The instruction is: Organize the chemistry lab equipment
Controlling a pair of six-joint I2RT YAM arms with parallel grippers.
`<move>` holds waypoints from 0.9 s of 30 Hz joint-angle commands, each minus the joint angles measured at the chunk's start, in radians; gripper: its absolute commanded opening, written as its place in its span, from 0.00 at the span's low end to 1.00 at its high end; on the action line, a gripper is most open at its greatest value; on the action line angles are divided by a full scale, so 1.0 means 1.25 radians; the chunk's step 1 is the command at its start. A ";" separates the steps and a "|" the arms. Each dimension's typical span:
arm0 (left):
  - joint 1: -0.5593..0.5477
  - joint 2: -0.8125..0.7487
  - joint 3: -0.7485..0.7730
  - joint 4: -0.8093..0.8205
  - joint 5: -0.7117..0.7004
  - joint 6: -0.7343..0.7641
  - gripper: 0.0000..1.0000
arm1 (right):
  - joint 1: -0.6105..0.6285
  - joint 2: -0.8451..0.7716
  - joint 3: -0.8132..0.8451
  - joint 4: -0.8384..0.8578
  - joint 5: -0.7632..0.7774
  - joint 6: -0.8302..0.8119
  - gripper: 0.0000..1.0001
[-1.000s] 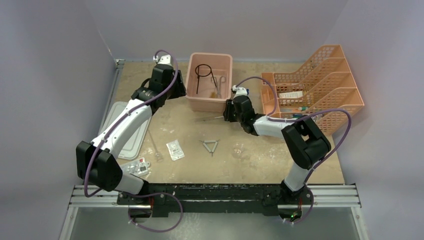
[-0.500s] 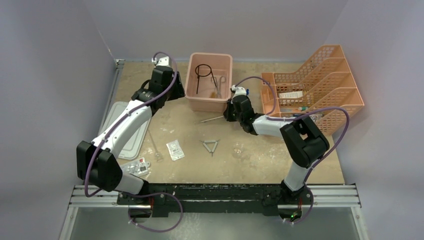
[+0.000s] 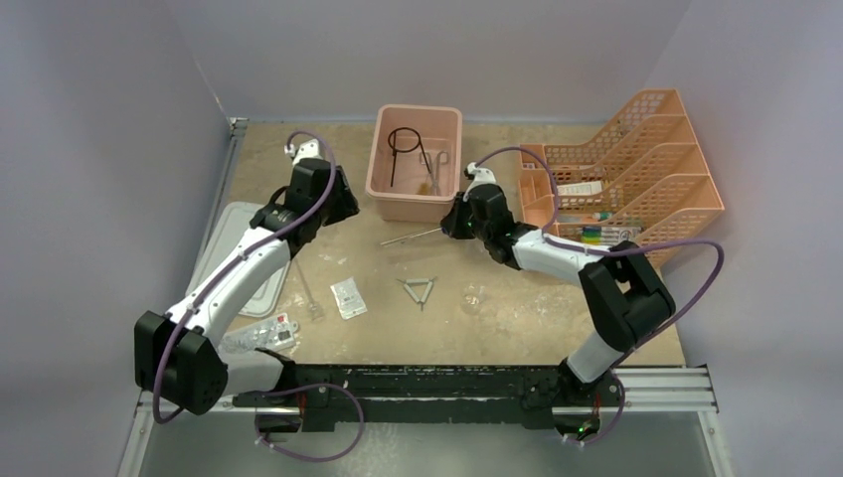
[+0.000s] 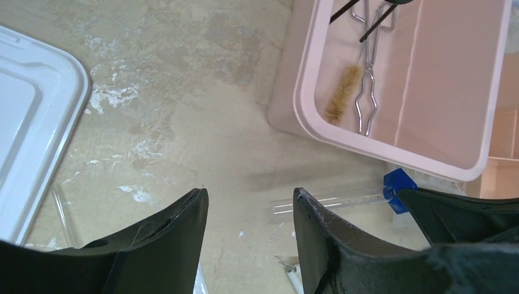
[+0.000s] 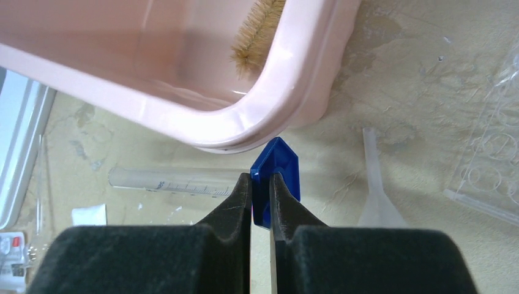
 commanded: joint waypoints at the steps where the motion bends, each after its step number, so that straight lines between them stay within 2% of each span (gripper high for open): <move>1: 0.005 -0.043 -0.025 0.049 0.063 -0.004 0.53 | 0.003 -0.044 -0.016 -0.010 -0.041 0.024 0.00; 8: 0.004 -0.032 -0.045 0.110 0.298 0.055 0.56 | 0.003 -0.093 -0.033 -0.021 -0.153 -0.001 0.00; 13: -0.009 0.005 -0.055 0.161 0.462 0.063 0.64 | 0.004 -0.125 -0.036 -0.036 -0.230 -0.034 0.00; 20: -0.065 0.057 -0.042 0.167 0.553 0.113 0.66 | 0.003 -0.151 -0.011 -0.069 -0.289 -0.080 0.00; 27: -0.083 0.094 -0.039 0.115 0.594 0.169 0.57 | 0.003 -0.163 0.025 -0.104 -0.334 -0.115 0.00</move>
